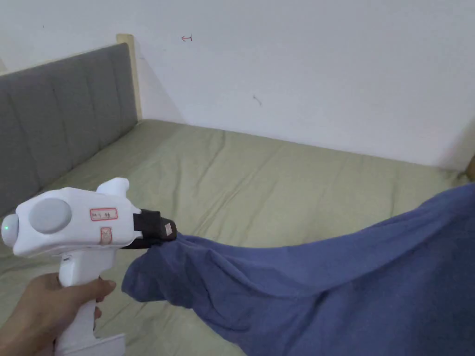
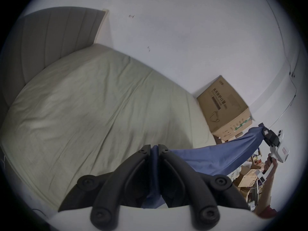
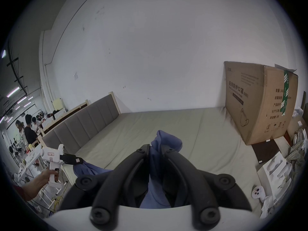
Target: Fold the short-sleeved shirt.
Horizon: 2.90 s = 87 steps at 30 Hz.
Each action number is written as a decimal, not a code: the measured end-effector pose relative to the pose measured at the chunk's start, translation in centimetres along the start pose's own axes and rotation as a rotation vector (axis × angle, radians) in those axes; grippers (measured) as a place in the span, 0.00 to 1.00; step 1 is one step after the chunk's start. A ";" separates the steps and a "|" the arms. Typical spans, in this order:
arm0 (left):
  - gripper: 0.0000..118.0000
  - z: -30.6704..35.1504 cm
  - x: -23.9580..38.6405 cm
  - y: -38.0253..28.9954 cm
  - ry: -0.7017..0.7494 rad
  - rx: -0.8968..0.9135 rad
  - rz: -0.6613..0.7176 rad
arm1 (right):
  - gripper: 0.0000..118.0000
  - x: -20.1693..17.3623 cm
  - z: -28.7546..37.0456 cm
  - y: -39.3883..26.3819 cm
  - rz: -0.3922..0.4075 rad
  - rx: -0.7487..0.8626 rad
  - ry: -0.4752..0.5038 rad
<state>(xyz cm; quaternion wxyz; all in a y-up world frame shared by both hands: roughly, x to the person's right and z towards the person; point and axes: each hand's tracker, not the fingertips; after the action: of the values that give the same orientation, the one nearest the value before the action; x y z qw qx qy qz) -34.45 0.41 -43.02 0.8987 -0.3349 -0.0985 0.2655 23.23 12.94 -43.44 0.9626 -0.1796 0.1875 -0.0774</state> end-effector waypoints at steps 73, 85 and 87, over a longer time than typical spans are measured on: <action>0.06 -7.2 -5.4 -3.7 0.107 -0.080 -0.305 | 0.10 -3.5 -1.8 -16.6 0.239 -0.353 0.185; 0.06 -6.2 -11.6 -11.1 0.193 -0.280 -0.299 | 0.10 -3.4 0.1 -31.1 0.249 -0.766 0.206; 0.06 -6.1 -11.4 -10.6 0.191 -0.264 -0.277 | 0.10 -3.3 -0.1 -31.3 0.270 -0.770 0.177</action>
<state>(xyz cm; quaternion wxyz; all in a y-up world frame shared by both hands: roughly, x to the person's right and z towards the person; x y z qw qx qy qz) -37.43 -15.88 -40.69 0.8800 -0.4568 -0.0920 0.0915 17.59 -15.28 -30.76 0.8070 -0.4927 0.3064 0.1100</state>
